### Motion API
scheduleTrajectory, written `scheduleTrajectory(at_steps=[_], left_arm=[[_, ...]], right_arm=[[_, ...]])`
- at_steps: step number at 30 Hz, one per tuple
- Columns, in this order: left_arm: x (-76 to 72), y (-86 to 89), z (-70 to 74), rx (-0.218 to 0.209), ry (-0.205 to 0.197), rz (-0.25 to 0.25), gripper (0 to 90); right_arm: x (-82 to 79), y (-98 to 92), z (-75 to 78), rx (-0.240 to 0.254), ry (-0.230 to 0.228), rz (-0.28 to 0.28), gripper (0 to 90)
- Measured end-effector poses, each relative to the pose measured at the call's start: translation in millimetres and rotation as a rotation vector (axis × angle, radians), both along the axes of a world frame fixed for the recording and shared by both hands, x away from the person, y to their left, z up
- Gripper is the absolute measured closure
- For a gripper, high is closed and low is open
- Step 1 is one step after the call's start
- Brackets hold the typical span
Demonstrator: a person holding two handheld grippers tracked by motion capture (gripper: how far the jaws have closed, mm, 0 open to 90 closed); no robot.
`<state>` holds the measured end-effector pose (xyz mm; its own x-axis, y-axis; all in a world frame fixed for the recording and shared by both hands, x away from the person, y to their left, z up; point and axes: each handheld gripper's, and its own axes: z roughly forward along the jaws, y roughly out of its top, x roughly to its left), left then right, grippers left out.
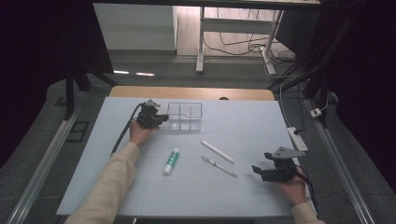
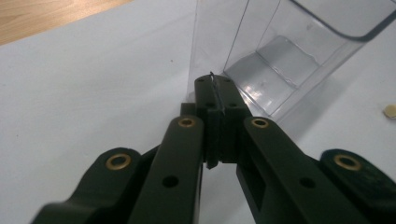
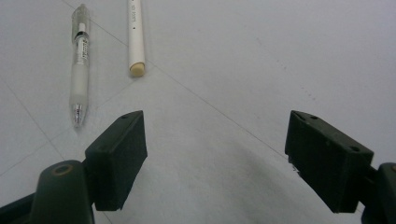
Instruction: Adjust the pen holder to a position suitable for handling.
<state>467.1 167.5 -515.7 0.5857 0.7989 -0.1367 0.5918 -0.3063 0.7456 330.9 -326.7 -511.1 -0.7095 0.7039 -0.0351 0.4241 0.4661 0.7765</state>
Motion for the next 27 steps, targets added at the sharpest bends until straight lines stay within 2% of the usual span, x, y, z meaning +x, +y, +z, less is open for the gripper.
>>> scheduleTrajectory(at_steps=[27], left_arm=[[9.9,-27.9,2.1,0.003,-0.001,-0.055,89.5]], right_arm=[[-5.9,-4.4,-0.8,-0.007,0.001,-0.015,20.3]])
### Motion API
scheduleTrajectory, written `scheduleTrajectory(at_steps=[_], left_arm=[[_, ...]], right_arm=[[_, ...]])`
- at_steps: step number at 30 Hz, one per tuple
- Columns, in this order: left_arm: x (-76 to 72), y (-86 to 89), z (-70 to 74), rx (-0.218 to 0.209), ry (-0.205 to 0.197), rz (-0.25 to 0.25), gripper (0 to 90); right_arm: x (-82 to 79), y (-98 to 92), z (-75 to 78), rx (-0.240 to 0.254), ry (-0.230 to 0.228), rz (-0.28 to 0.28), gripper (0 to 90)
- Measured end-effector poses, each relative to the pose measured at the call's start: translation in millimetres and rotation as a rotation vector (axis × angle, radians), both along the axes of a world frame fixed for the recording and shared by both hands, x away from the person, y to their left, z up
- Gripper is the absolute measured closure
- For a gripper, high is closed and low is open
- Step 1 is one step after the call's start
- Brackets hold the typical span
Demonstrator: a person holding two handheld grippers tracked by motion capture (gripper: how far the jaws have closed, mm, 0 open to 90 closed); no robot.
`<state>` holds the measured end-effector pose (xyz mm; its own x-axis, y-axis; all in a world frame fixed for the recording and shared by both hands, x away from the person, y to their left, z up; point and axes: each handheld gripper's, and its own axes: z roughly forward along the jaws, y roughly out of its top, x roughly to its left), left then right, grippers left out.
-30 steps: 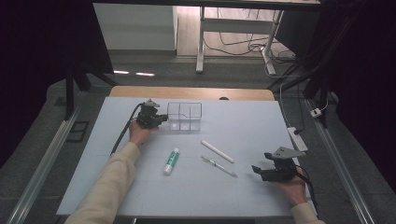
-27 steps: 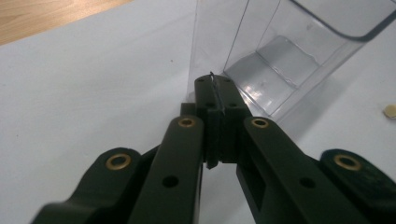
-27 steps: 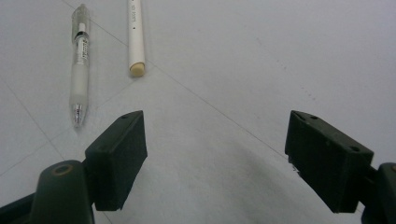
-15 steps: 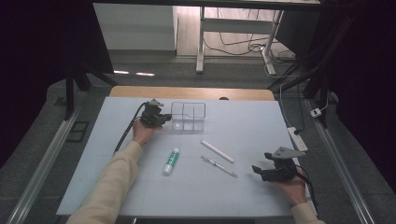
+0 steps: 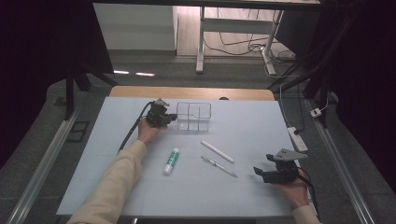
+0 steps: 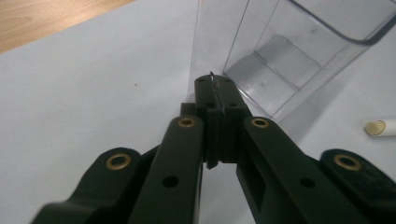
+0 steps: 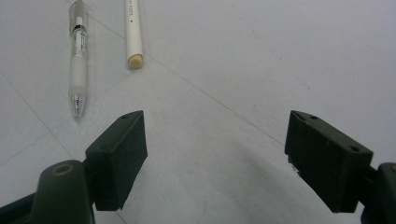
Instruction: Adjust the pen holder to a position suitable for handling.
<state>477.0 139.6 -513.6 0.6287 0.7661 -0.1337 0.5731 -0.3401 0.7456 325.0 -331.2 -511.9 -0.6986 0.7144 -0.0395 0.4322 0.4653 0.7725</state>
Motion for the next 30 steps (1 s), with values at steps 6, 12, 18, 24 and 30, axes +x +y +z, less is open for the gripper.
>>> scheduleTrajectory(at_steps=[6,12,18,24,30], left_arm=[[-0.2,-2.7,0.4,0.001,0.0,-0.007,89.5],[-0.3,-6.6,-0.2,0.001,-0.007,-0.01,89.5],[0.9,-8.2,-1.1,0.003,-0.001,-0.011,89.5],[1.1,-8.7,-1.5,0.003,0.0,-0.011,89.5],[-1.4,-3.2,3.5,-0.005,-0.009,-0.014,89.5]], right_arm=[[-0.2,0.1,0.2,-0.009,0.0,-0.002,20.3],[-0.2,0.9,-0.3,-0.014,-0.007,-0.006,20.4],[-0.5,0.3,0.5,-0.016,-0.006,-0.001,20.4],[-0.6,0.6,0.1,-0.015,-0.01,-0.003,20.5],[-0.7,0.0,1.1,-0.02,-0.008,0.001,20.5]])
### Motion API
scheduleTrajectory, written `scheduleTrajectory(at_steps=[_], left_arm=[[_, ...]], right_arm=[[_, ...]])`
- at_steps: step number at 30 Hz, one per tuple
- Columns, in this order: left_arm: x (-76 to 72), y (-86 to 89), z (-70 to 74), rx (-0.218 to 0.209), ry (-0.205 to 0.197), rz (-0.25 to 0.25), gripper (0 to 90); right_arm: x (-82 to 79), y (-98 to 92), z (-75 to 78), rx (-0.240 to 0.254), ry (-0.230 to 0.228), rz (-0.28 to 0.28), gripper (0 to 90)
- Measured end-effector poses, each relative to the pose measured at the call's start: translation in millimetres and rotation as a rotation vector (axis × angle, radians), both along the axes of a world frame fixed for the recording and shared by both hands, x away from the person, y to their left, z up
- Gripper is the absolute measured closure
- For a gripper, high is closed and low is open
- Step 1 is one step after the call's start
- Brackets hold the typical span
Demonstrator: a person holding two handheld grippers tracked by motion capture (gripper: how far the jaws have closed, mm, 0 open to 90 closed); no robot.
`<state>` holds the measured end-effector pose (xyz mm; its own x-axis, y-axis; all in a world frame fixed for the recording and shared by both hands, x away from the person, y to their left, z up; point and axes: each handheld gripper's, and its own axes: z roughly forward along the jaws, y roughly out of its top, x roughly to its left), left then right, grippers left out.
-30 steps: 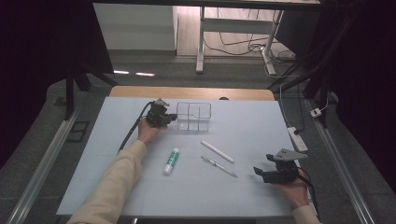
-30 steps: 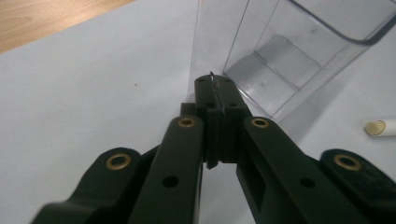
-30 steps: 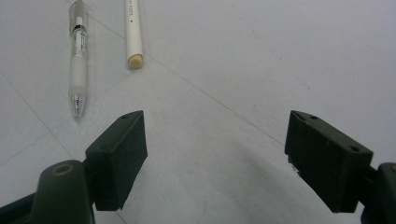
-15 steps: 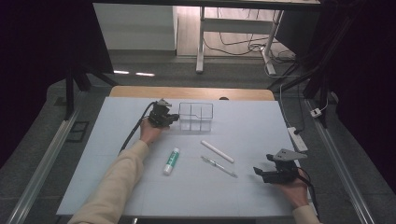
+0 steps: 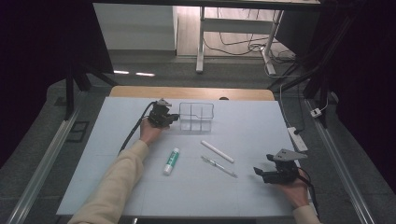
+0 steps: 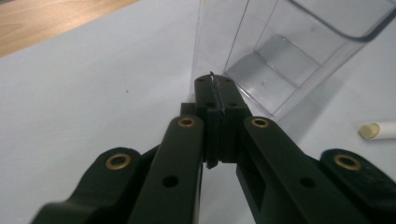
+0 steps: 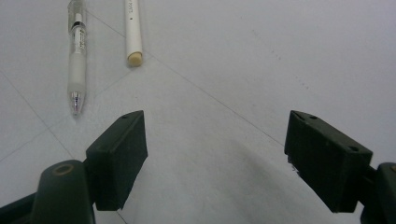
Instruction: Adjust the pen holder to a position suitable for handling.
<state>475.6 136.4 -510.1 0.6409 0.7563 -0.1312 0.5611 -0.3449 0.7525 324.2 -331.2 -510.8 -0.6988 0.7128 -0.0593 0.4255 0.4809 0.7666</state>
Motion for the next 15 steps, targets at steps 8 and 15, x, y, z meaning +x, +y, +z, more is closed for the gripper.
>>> scheduleTrajectory(at_steps=[8,15], left_arm=[[-19.8,11.9,10.4,-0.014,-0.02,-0.014,89.3],[-50.7,26.1,23.7,-0.031,-0.059,-0.038,74.4]], right_arm=[[0.6,-1.9,0.0,0.01,0.0,-0.004,20.5],[2.8,-1.0,0.5,0.013,-0.002,0.001,20.5]])
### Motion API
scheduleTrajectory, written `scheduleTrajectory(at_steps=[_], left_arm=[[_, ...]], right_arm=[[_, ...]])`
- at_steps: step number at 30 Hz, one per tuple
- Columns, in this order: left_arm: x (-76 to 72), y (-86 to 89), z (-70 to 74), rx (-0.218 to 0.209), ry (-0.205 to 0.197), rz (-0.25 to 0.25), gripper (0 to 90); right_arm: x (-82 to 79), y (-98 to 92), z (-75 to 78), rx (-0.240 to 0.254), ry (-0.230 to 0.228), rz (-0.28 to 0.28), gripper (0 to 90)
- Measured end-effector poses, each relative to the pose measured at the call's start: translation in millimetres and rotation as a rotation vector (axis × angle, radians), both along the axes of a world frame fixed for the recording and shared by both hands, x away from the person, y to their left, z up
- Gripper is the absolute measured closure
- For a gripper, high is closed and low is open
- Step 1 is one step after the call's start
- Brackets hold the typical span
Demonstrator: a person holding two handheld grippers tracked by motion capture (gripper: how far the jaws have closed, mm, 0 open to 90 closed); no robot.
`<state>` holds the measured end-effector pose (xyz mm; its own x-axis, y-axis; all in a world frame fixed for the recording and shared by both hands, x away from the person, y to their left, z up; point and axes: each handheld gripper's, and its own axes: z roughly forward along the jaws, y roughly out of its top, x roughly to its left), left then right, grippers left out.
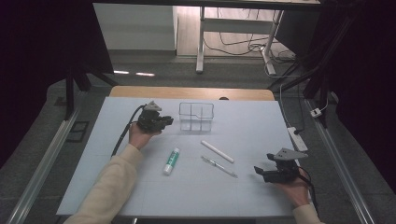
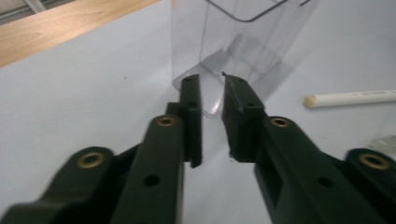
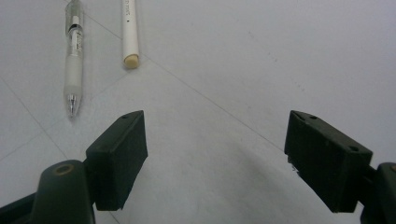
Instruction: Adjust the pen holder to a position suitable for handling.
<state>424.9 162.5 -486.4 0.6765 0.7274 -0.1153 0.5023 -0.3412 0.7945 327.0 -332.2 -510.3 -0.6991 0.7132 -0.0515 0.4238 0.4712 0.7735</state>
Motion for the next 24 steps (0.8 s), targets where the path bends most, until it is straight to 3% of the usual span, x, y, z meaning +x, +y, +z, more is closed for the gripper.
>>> scheduleTrajectory(at_steps=[5,10,19,24], left_arm=[[-23.6,10.1,8.2,0.006,-0.012,-0.008,55.1],[-50.1,21.8,8.5,0.03,-0.01,0.013,43.7],[-96.9,42.5,4.6,0.058,0.005,0.031,35.7],[-119.1,51.2,-0.1,0.044,0.014,0.041,34.3]], right_arm=[[3.0,1.6,0.9,0.001,0.001,0.007,20.5],[5.4,2.9,0.4,0.005,0.002,0.015,20.8],[7.8,4.3,-0.2,0.009,0.01,0.021,21.4],[7.8,5.2,-0.8,0.007,0.012,0.021,21.8]])
